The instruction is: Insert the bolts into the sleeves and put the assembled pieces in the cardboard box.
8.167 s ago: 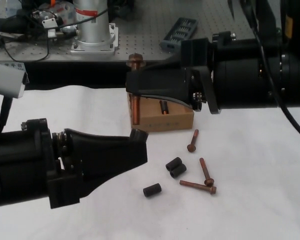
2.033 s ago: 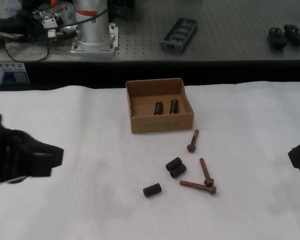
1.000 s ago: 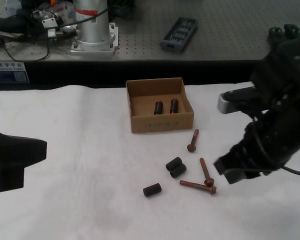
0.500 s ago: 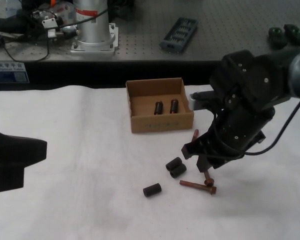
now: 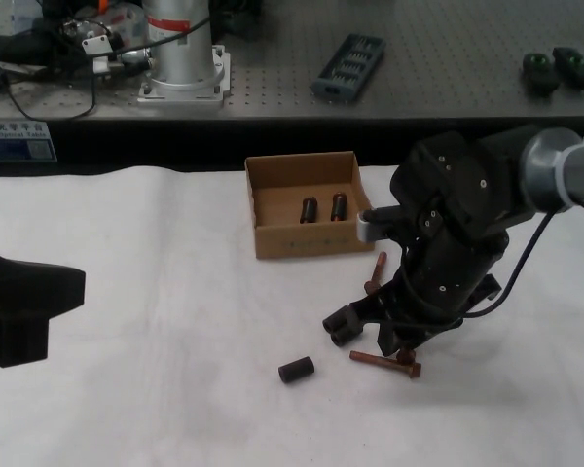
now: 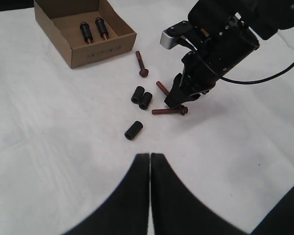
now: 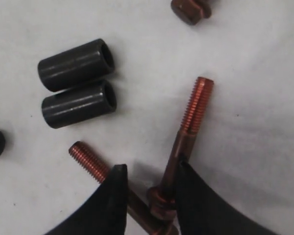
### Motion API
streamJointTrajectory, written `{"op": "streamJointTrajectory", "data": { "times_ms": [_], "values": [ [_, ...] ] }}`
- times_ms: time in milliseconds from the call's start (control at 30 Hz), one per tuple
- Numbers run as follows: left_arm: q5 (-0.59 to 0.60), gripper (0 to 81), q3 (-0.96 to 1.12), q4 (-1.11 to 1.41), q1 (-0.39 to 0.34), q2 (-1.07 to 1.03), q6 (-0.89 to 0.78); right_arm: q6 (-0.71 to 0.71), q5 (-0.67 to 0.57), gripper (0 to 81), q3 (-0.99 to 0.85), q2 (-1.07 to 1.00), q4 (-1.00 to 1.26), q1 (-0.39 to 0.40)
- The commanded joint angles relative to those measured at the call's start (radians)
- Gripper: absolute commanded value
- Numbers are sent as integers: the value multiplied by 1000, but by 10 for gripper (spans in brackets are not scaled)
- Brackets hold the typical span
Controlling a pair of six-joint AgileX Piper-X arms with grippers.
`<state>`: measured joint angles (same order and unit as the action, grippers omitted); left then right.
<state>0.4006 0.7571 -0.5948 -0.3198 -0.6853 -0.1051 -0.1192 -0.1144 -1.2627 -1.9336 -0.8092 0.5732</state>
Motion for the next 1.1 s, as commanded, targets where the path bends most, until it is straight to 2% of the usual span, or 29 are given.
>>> {"op": "streamJointTrajectory", "data": {
  "times_ms": [0,900,1067],
  "values": [
    [-5,7,1,29,2,6,16,7,-7,256,-10,-16,14,0],
    [-7,7,1,36,4,6,16,7,31,256,-10,-40,61,-2],
    [-46,7,1,36,3,6,16,-1,46,256,-10,-59,26,-2]
  ]
}}
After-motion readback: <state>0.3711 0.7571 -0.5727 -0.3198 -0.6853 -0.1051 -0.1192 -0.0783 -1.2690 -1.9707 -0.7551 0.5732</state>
